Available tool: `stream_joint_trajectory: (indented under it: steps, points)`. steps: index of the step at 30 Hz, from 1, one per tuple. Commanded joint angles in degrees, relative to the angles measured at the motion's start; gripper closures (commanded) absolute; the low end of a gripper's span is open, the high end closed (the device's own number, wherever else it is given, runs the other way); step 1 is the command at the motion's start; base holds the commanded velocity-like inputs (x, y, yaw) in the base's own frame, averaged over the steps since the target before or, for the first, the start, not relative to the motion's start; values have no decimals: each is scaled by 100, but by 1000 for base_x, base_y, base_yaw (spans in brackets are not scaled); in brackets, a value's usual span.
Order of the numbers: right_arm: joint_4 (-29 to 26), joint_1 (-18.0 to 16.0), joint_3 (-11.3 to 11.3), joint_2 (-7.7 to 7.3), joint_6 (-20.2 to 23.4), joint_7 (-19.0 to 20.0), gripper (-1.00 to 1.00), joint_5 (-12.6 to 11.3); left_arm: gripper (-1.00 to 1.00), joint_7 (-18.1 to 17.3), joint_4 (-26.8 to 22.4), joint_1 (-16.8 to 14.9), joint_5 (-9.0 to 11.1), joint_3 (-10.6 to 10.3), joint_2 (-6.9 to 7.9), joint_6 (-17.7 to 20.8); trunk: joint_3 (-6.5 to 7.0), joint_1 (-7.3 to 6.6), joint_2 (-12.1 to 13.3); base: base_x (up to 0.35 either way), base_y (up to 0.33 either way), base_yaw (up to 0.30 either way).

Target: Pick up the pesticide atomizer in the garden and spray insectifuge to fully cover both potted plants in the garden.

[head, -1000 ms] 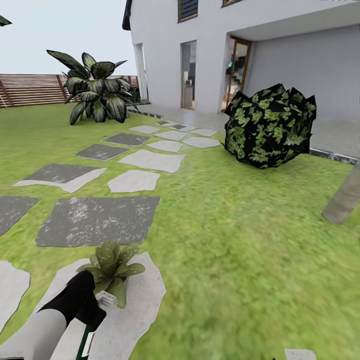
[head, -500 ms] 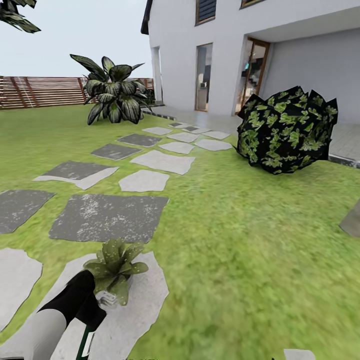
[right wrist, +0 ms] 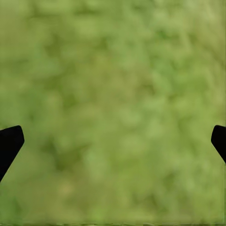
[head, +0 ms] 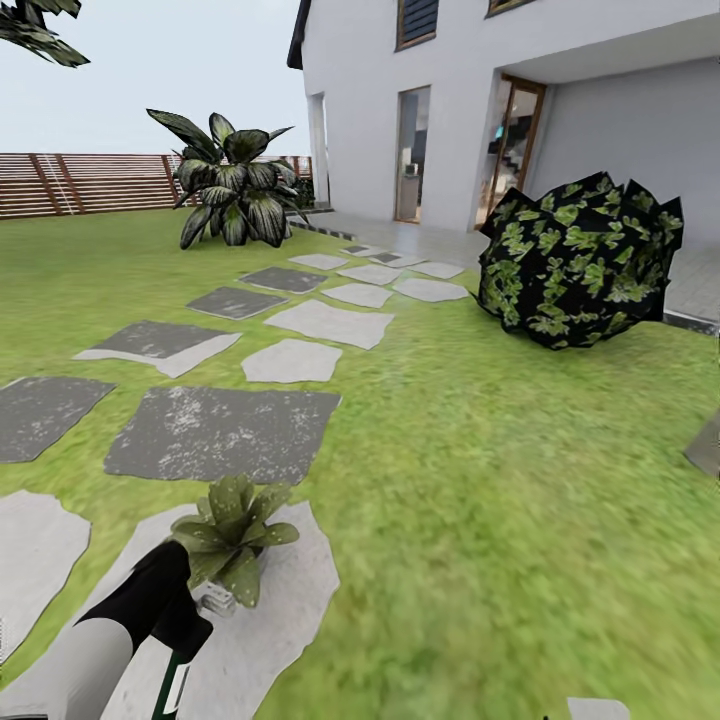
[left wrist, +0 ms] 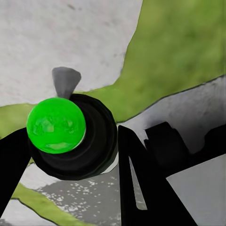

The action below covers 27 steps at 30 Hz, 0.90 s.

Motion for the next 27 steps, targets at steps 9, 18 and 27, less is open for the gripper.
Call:
stream_joint_trajectory:
  steps: [9,18,27]
  points:
    - [23,-7,-42,-4,-17,-17,-100,67,100,-55,-52,-1,-44,-1,58,-73,-5,-3,-2,-288,-67,0]
    - [-129,-11,124,-6,-22,40,-100,478,100,-24,-163,-1,-47,759,67,-2306,-5,-3,-2,-336,-1,0]
    - [-836,-51,1632,62,-697,1225,-100,983,100,49,207,-1,-22,1002,7,-4892,-5,-3,-2,-331,0,0]
